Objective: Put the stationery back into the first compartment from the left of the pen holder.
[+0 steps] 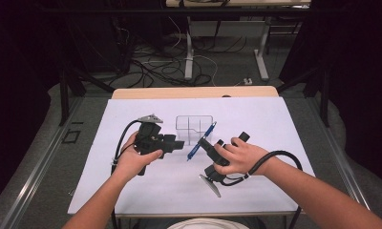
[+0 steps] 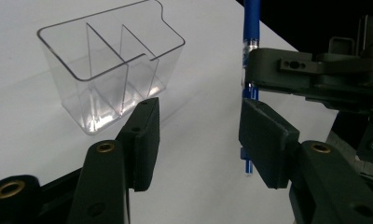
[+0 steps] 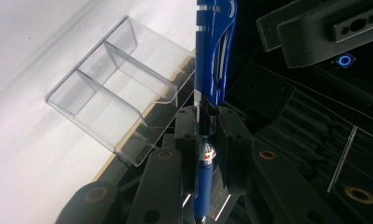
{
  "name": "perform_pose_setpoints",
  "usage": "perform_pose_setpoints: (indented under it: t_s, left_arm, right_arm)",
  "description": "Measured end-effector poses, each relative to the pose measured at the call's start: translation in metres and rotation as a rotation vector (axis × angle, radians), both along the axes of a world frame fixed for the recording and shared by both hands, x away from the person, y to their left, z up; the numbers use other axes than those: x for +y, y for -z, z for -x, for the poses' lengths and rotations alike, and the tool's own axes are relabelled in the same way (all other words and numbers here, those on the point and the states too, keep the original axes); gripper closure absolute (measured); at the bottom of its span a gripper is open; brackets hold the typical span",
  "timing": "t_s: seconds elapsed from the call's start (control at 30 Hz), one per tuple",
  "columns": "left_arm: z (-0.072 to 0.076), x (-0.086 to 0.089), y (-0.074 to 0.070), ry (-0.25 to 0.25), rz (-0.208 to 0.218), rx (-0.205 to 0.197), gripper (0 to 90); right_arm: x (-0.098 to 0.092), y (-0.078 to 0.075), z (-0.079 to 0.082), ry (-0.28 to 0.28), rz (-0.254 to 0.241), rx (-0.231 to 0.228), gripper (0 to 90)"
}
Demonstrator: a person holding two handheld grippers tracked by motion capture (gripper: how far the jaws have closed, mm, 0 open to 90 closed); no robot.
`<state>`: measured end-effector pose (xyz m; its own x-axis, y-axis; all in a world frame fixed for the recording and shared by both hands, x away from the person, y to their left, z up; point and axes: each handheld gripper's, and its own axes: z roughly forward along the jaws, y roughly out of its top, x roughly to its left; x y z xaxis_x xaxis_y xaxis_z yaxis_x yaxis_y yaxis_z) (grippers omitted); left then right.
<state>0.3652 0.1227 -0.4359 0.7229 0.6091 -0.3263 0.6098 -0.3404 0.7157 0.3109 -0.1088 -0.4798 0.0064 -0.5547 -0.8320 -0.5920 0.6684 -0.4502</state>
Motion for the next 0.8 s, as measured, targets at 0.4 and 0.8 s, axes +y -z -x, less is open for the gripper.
perform_pose_setpoints:
  t_s: [0.4, 0.8]
  left_arm:
    - [-0.001, -0.022, -0.003, 0.067, -0.081, 0.014, 49.4]
    - [-0.003, -0.032, -0.004, 0.091, -0.128, 0.022, 52.4]
  right_arm:
    - [0.0, 0.002, -0.001, 0.003, 0.007, 0.002, 79.4]
    - [0.0, 0.004, -0.001, 0.015, 0.011, 0.013, 79.4]
